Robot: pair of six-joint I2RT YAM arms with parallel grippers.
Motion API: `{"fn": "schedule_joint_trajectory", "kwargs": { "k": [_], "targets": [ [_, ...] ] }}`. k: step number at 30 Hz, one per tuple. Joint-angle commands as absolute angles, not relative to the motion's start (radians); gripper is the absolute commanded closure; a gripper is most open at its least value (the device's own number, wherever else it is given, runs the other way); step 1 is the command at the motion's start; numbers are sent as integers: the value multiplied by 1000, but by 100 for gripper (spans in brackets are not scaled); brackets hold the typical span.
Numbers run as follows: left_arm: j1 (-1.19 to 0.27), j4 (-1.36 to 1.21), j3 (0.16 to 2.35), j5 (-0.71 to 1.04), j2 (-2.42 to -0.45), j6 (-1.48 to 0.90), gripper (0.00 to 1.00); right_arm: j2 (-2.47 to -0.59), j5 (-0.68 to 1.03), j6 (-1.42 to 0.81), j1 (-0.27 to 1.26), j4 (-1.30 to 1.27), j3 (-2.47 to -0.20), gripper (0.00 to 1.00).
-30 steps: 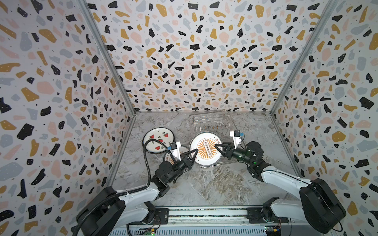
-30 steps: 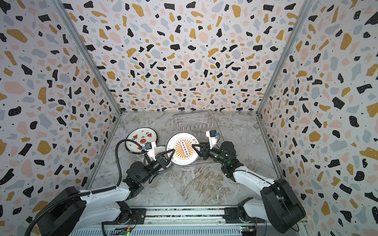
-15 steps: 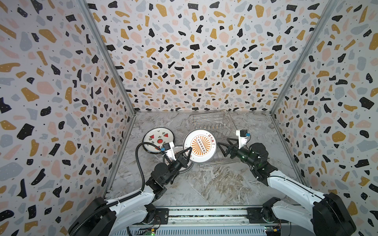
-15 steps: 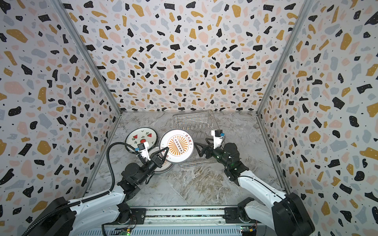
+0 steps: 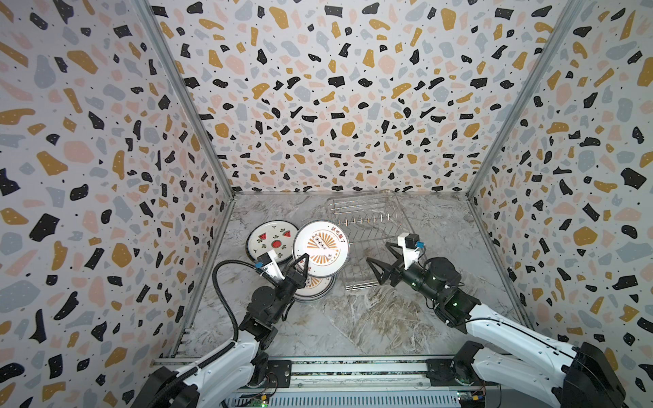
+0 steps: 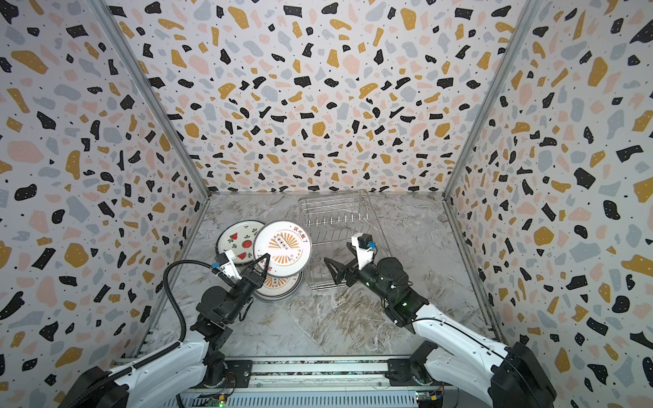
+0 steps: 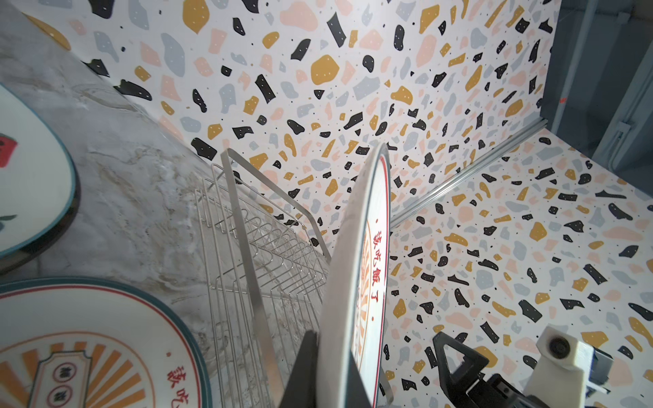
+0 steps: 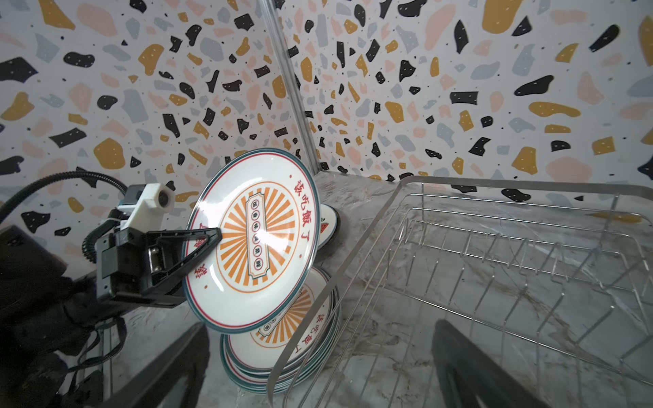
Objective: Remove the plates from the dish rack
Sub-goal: 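Lower the sunburst plate onto the stack with left while right releases it, then hold the stack with the left gripper while right stays beside it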
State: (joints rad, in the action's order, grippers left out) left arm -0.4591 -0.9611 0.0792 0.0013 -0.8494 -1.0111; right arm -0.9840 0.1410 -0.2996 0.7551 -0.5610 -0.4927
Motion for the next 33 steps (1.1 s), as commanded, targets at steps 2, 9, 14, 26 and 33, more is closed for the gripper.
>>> {"fn": "schedule_joint_trajectory", "kwargs": {
  "k": [2,9,14,26,33],
  "targets": [
    [-425,-974,50,22,-782,-1054,100,-1019,135,-239,814,-578,-543,1],
    [-339,-880,4,63,-705,-1084,100,-1157,143,-205,890,-559,-641,1],
    [-328,-852,-7,89,-714,-1098,100,-1244,151,-182,922,-553,-694,1],
    [-322,-719,-20,29,-722,-1109,100,-1411,144,-120,998,-516,-822,1],
    [-318,-712,-34,14,-752,-1138,100,-1501,92,-110,1027,-454,-910,1]
  ]
}}
